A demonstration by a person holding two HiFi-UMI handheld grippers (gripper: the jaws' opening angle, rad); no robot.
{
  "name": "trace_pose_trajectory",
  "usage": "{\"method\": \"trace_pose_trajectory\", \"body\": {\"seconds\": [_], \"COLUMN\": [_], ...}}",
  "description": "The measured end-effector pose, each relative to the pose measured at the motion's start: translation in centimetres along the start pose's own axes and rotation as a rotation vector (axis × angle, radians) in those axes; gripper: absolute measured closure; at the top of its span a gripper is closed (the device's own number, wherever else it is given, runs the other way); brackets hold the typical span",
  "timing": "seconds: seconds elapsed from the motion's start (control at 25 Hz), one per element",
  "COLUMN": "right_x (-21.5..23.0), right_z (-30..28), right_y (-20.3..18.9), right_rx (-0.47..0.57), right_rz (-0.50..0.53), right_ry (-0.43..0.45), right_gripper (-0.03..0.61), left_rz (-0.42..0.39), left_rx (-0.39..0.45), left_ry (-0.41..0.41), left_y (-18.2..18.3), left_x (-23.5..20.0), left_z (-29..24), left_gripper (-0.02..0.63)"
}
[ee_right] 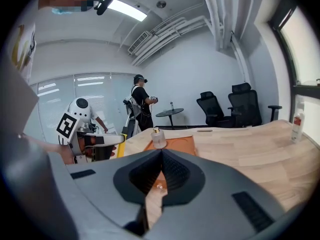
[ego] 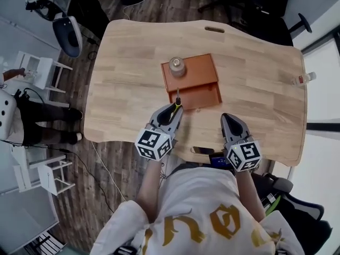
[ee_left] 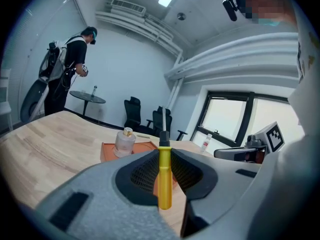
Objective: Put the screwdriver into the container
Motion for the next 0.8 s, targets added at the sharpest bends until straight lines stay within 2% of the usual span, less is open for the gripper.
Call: {"method": "trace_pose_trajectory", "body": {"seconds": [0.24,0.8], "right_x": [0.9,3.4], "right_z": [-0.8,-2.6], "right_y": [0.8,1.1], "right_rx": [0.018,0.009], "right_rz": [0.000,-0.027], "right_ry": [0.003,-0.005], "right_gripper": [0.568,0.568], "left_rz": [-0.015,-0.023], "left_rx": [0.015,0.017], "left_ry": [-0.023,0.011], "left_y": [1.4,2.5], "left_x": [0.5,-0.6], "left_z": [-2.0,-3.1], "left_gripper": [0.540,0.540]}}
Point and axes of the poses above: the fingertips, and each gripper's own axes: z backward along the fingers, x to its right, y out of its top, the point moved 4 cm from there along z, backward along the fingers, and after that the axes turned 7 degrees about -y, right-handed, at the moved point
